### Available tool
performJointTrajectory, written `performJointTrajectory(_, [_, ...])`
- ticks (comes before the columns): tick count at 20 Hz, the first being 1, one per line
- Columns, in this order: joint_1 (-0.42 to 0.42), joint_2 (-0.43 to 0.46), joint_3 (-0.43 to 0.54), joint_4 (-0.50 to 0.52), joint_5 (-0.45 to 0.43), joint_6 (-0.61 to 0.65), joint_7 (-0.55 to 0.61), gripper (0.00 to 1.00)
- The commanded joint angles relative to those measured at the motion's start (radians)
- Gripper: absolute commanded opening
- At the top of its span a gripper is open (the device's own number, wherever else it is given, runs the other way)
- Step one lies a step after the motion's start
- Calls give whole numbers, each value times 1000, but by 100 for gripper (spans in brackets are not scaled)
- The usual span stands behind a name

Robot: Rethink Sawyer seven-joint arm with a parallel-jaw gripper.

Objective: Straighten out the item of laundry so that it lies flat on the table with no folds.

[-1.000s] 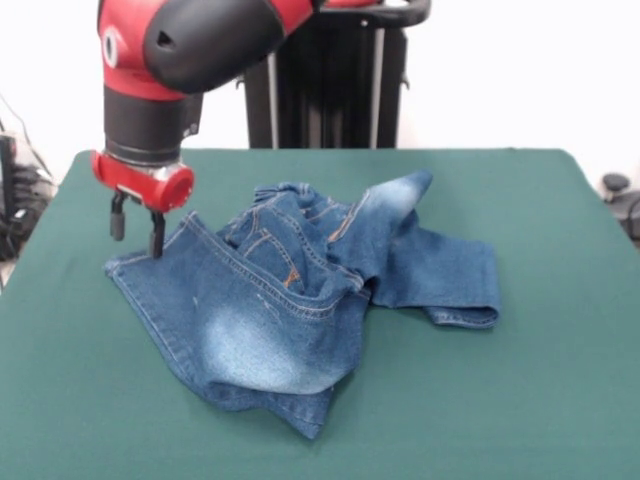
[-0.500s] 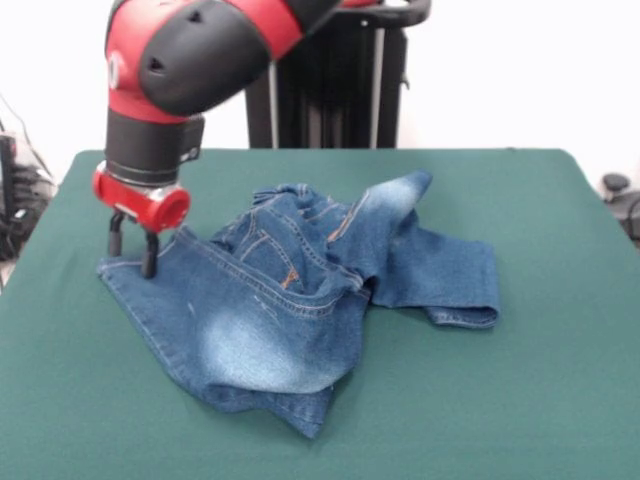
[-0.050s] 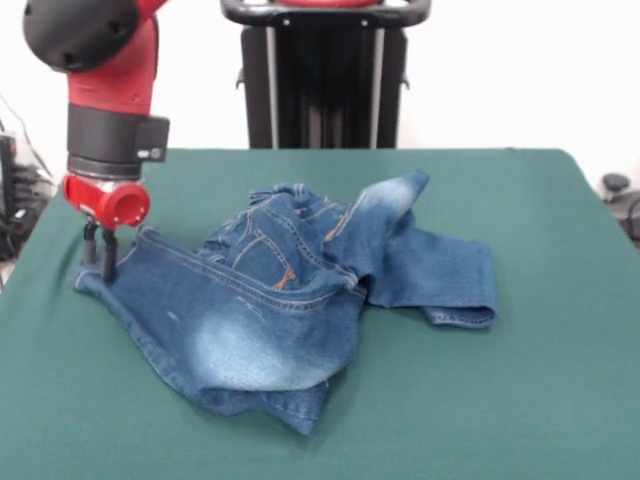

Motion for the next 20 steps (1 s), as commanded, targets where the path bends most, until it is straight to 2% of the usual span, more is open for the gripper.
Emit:
performJointTrajectory(1, [-96, 190, 275, -215, 268, 179, -406, 0])
performJointTrajectory(3, [-98, 192, 266, -205, 311, 178, -445, 0])
performJointTrajectory(5, [-89, 202, 233, -186, 398, 181, -540, 0])
performJointTrajectory(8, [-90, 203, 217, -155, 487, 147, -589, 0])
performJointTrajectory(14, [-86, 183, 225, -151, 439, 148, -538, 0])
performJointTrajectory(18, [-57, 129, 241, -128, 346, 157, -407, 0])
performJointTrajectory(20, [-28, 98, 243, -126, 252, 171, -289, 0])
